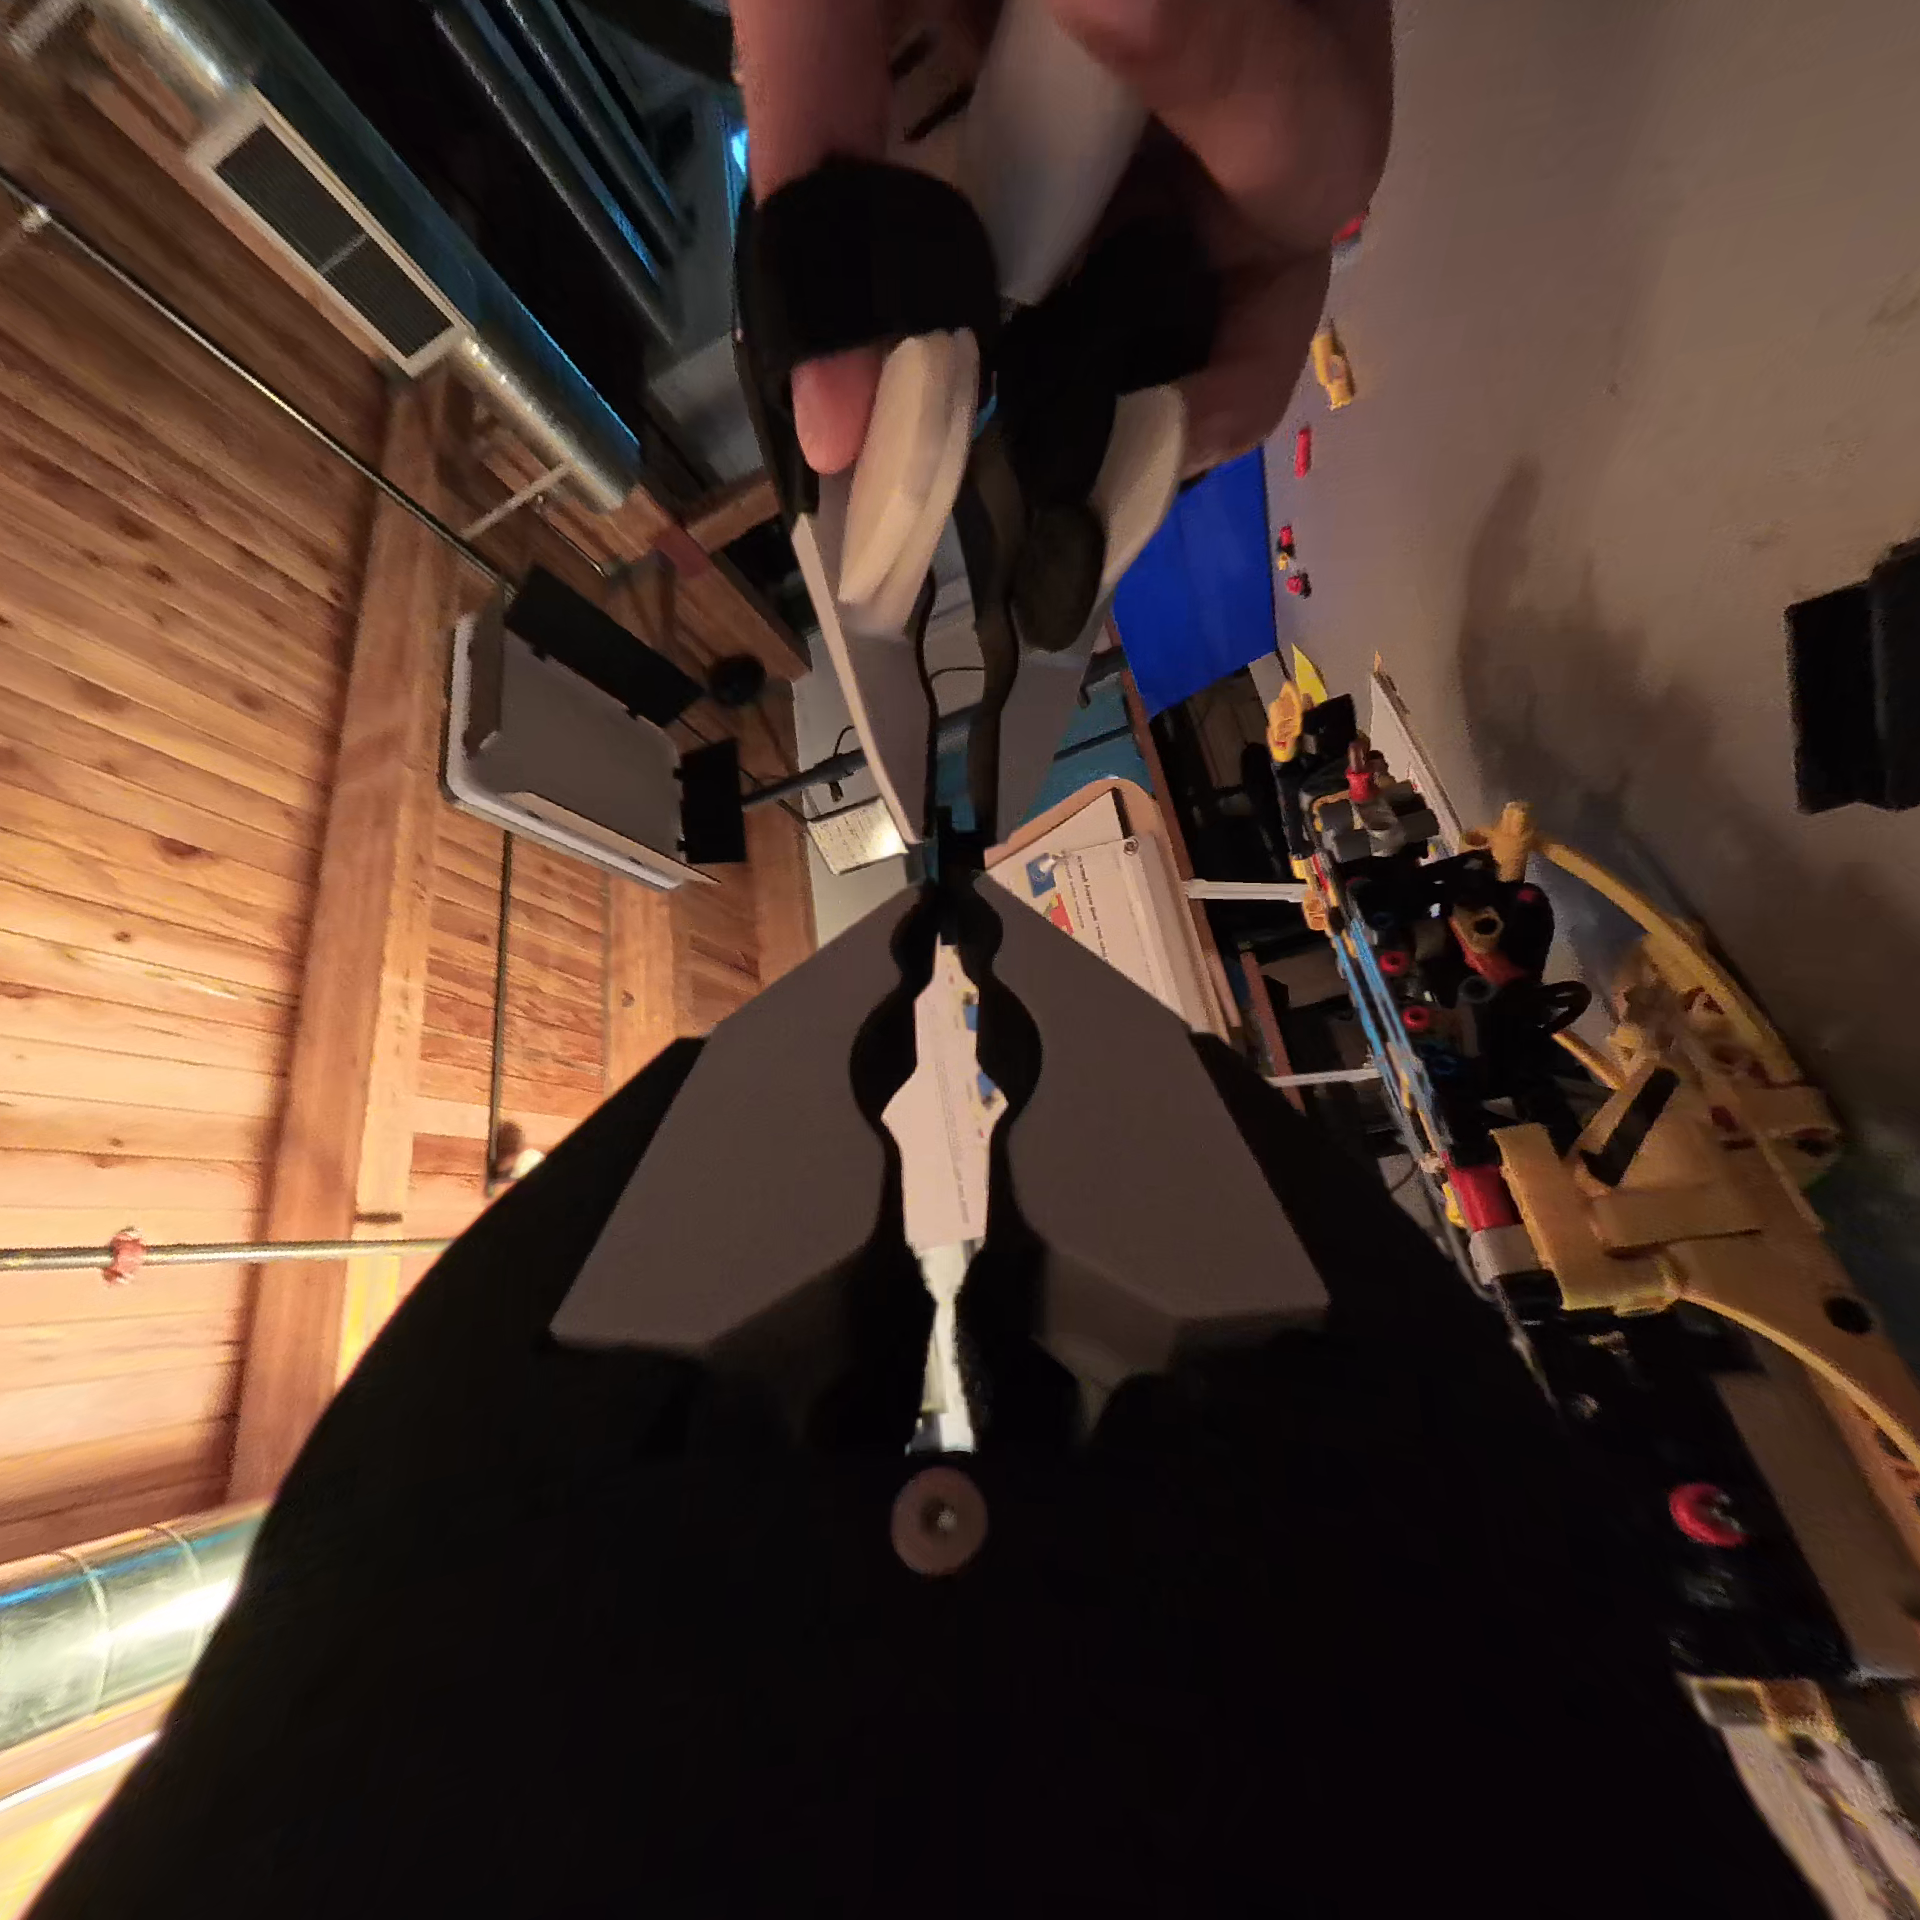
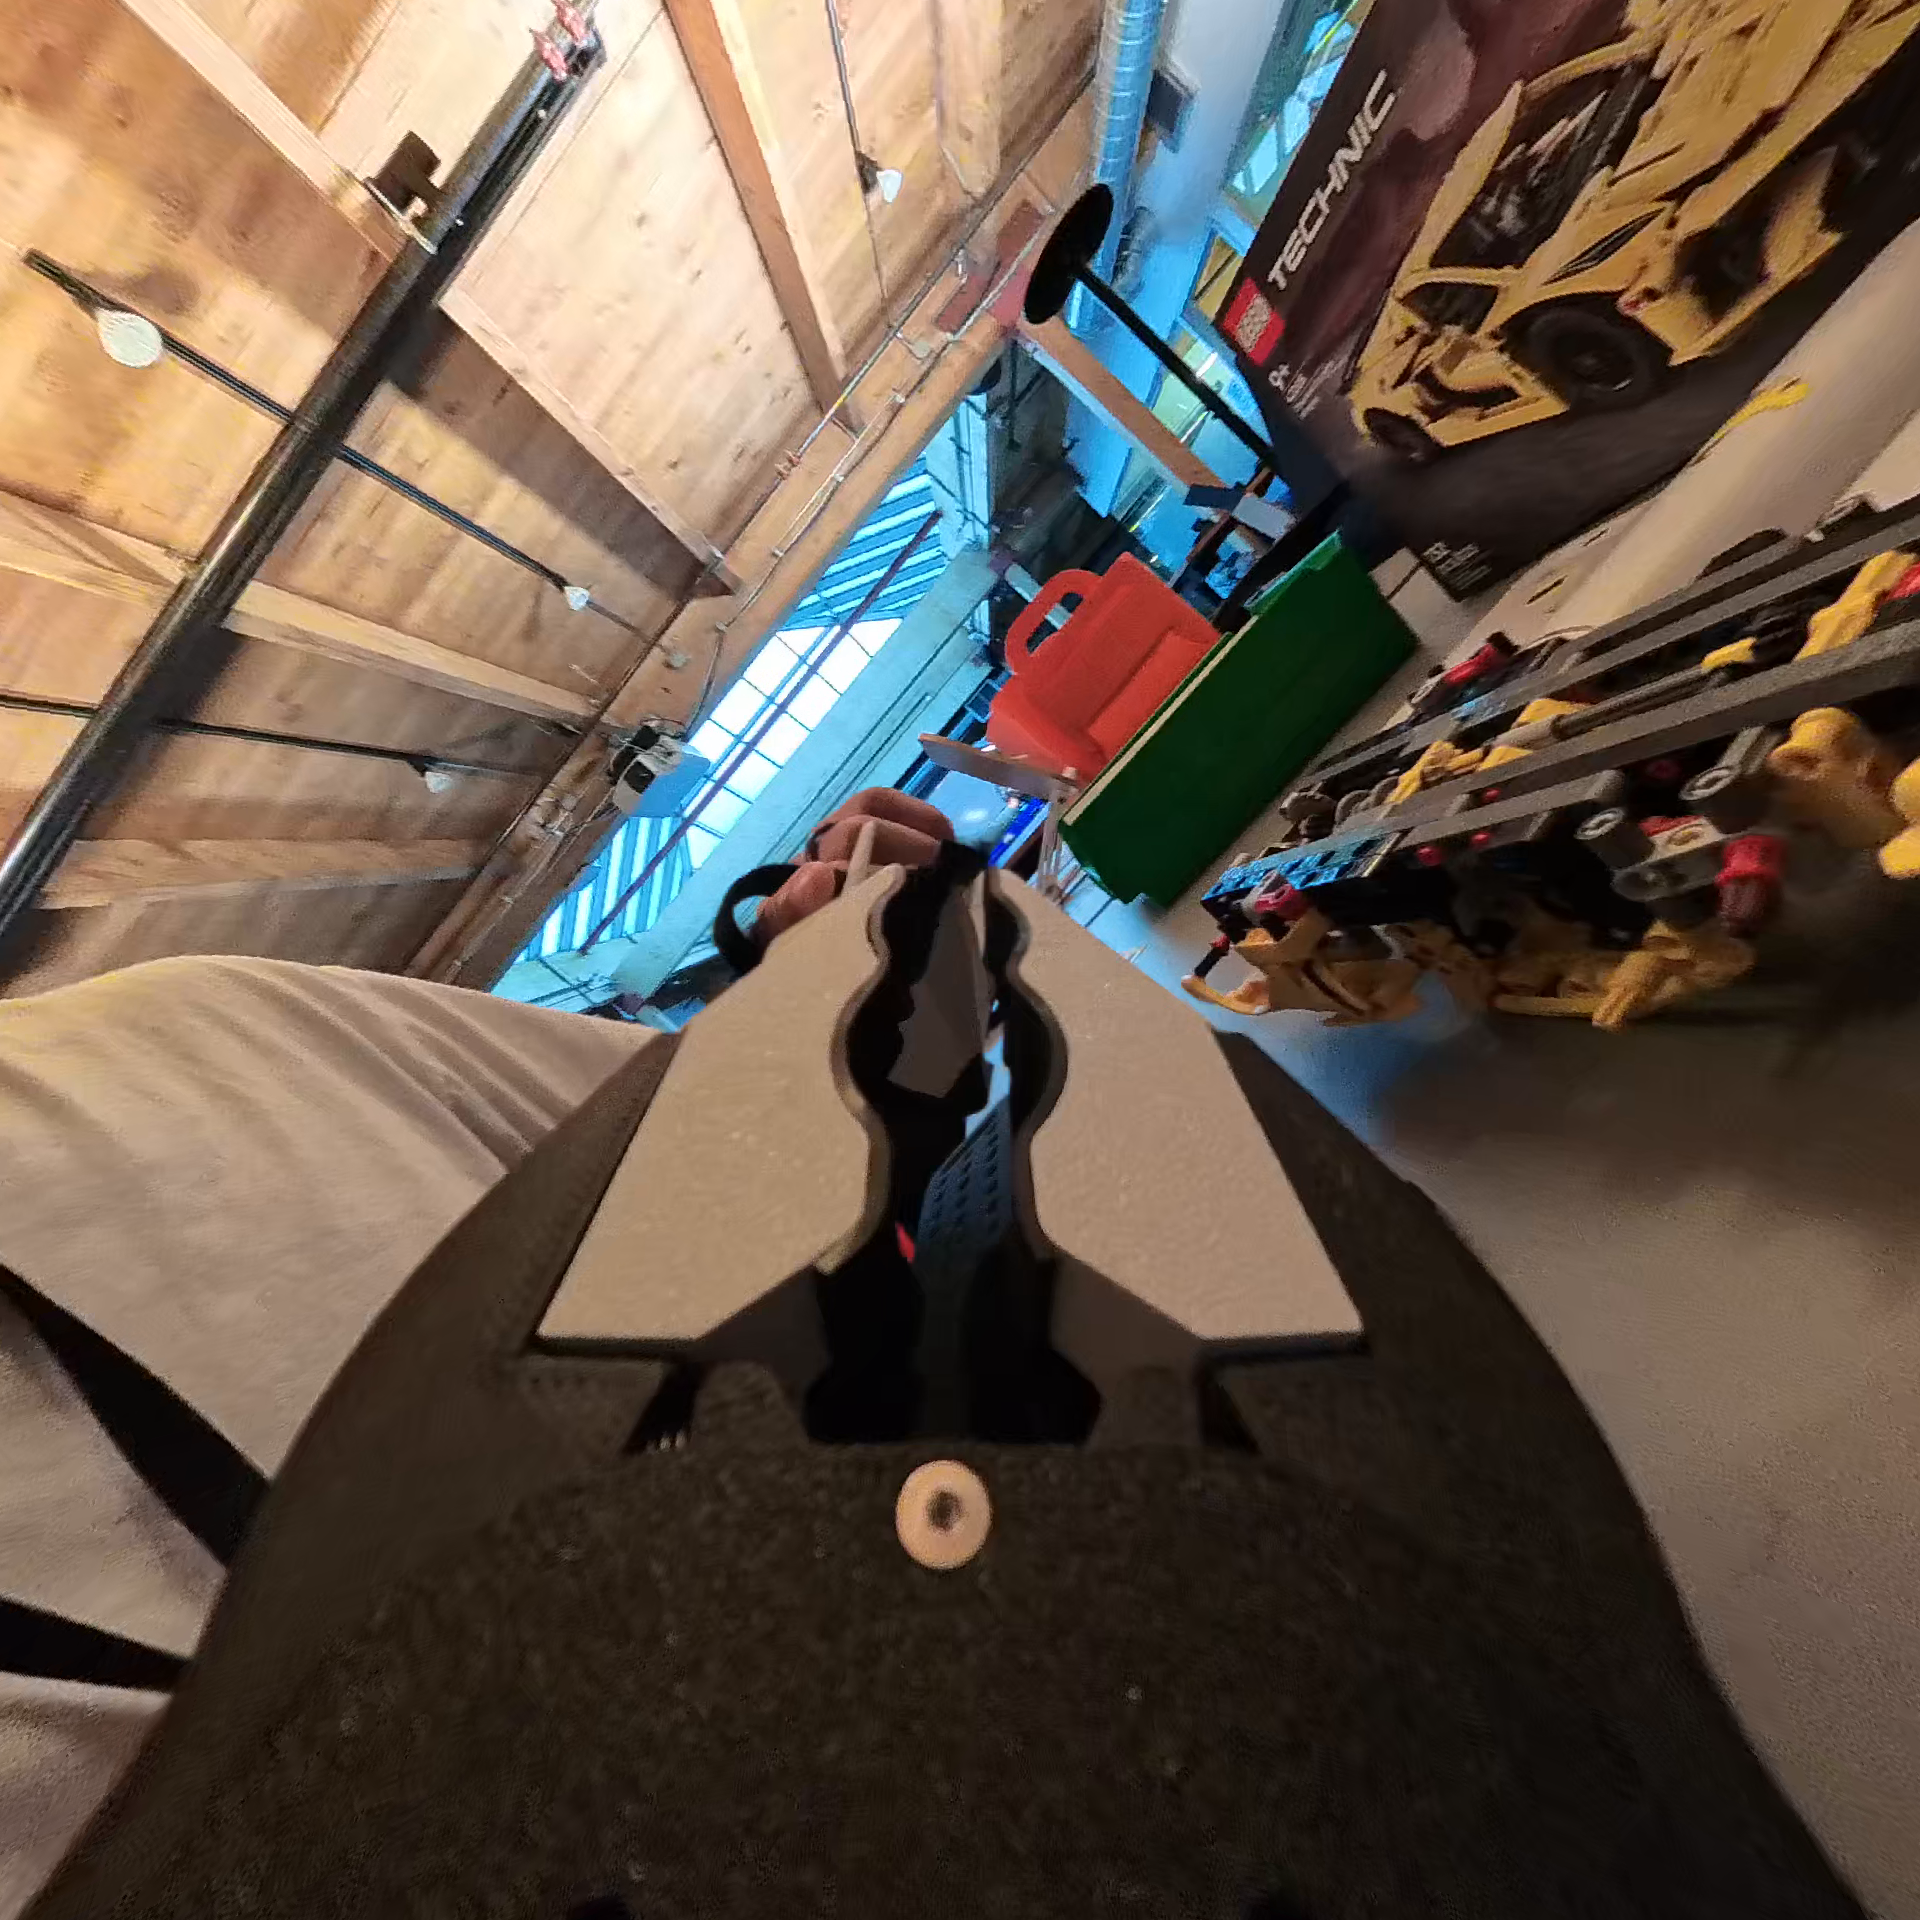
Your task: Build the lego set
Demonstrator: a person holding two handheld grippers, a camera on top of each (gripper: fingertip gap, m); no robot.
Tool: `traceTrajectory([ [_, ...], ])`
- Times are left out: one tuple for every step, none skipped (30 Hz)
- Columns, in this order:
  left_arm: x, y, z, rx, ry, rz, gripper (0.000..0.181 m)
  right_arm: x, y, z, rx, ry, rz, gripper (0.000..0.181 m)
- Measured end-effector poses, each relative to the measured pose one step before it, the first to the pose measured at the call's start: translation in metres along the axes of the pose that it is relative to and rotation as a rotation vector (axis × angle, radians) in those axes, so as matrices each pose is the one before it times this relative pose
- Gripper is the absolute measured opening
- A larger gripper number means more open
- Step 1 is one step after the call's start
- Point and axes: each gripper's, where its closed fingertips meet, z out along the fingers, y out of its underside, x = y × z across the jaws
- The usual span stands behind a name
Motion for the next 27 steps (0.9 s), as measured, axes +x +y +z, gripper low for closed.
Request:
traceTrajectory([
  [0.00058,-0.00068,0.00017,0.0061,-0.0040,0.0176,0.003,0.00037,0.00116,0.00014,-0.0072,0.0001,0.0026,0.007],
  [0.00034,-0.00023,0.00023,0.0036,-0.0044,0.0118,0.003,-0.00021,0.00036,0.00032,-0.0020,-0.0016,-0.0020,0.006],
  [0.00070,-0.00045,0.00006,0.0043,-0.0029,0.0070,0.003,-0.00085,0.00028,0.00027,-0.0013,-0.0046,-0.0018,0.004],
  [0.00097,-0.00019,0.00002,0.0023,-0.0009,0.0039,0.003,0.00005,0.00055,0.00008,-0.0041,0.0019,-0.0004,0.003],
  [0.00094,0.00001,-0.00010,0.0004,-0.0004,0.0005,0.003,0.00119,0.00041,-0.00023,-0.0049,0.0081,-0.0008,0.002],
  [0.00073,0.00009,-0.00004,-0.0014,-0.0015,-0.0044,0.003,0.00057,0.00036,0.00007,-0.0030,0.0060,-0.0035,0.002],
  [0.00054,0.00048,0.00019,-0.0033,-0.0019,-0.0139,0.003,0.00045,-0.00006,0.00030,0.0016,0.0056,-0.0038,0.002],
  [0.00012,0.00059,0.00024,-0.0036,-0.0009,-0.0256,0.003,0.00005,-0.00030,0.00017,0.0007,0.0082,-0.0119,0.002],
  [-0.00061,0.00054,0.00027,-0.0062,-0.0007,-0.0320,0.003,-0.00042,-0.00052,0.00040,0.0014,0.0176,-0.0331,0.002],
  [-0.00143,0.00052,0.00035,-0.0101,-0.0030,-0.0328,0.003,-0.00099,-0.00127,0.00027,0.0066,0.0230,-0.0486,0.003],
  [-0.00193,0.00045,0.00048,-0.0119,-0.0073,-0.0313,0.004,-0.00166,-0.00152,0.00014,0.0075,0.0232,-0.0545,0.002],
  [-0.00185,0.00044,0.00066,-0.0121,-0.0095,-0.0310,0.004,-0.00151,-0.00169,0.00007,0.0091,0.0275,-0.0581,0.003],
  [-0.00156,0.00039,0.00073,-0.0127,-0.0094,-0.0339,0.004,-0.00131,-0.00172,0.00015,0.0085,0.0322,-0.0640,0.003],
  [-0.00086,0.00019,0.00082,-0.0151,-0.0056,-0.0390,0.004,-0.00076,-0.00161,0.00012,0.0066,0.0366,-0.0677,0.003],
  [-0.00006,-0.00002,0.00073,-0.0162,-0.0001,-0.0447,0.004,0.00057,-0.00086,-0.00005,0.0016,0.0371,-0.0603,0.003],
  [-0.00019,-0.00020,0.00061,-0.0132,0.0022,-0.0497,0.004,0.00060,-0.00041,-0.00016,0.0007,0.0230,-0.0409,0.003],
  [-0.00050,0.00008,0.00053,-0.0088,0.0077,-0.0627,0.003,0.00128,-0.00030,-0.00018,0.0021,0.0090,-0.0142,0.004],
  [-0.00092,0.00191,0.00084,-0.0181,0.0157,-0.0851,0.003,0.00257,0.00124,-0.00056,-0.0048,-0.0006,0.0103,0.001],
  [-0.00300,0.00391,0.00099,-0.0270,0.0120,-0.1011,0.003,0.00158,-0.00117,-0.00154,0.0082,-0.0181,0.0326,0.000],
  [-0.00537,0.00302,0.00038,-0.0146,0.0041,-0.1051,0.003,0.00096,-0.00376,-0.00203,0.0213,-0.0264,0.0489,0.005],
  [-0.00613,0.00071,-0.00030,0.0011,0.0047,-0.1057,0.002,0.00282,-0.00223,-0.00143,0.0144,-0.0174,0.0501,0.008],
  [-0.00553,-0.00065,-0.00051,0.0061,0.0096,-0.1101,0.002,0.00562,0.00097,0.00009,-0.0006,0.0003,0.0502,0.012],
  [-0.00380,-0.00188,-0.00054,0.0093,0.0155,-0.1139,0.002,0.00186,0.00246,0.00166,-0.0082,-0.0179,0.0470,0.014],
  [-0.00068,-0.00359,-0.00075,0.0165,0.0260,-0.1079,0.003,-0.00341,0.00155,0.00276,-0.0034,-0.0408,0.0423,0.015],
  [0.00161,-0.00411,-0.00084,0.0219,0.0271,-0.0867,0.002,-0.00380,0.00128,0.00314,0.0001,-0.0328,0.0296,0.016],
  [0.00179,-0.00316,-0.00045,0.0187,0.0158,-0.0595,0.002,-0.00269,0.00112,0.00285,0.0044,-0.0177,0.0145,0.016],
  [0.00238,-0.00113,0.00012,0.0086,0.0117,-0.0379,0.002,-0.00358,0.00020,0.00201,0.0084,-0.0199,0.0053,0.016],
])
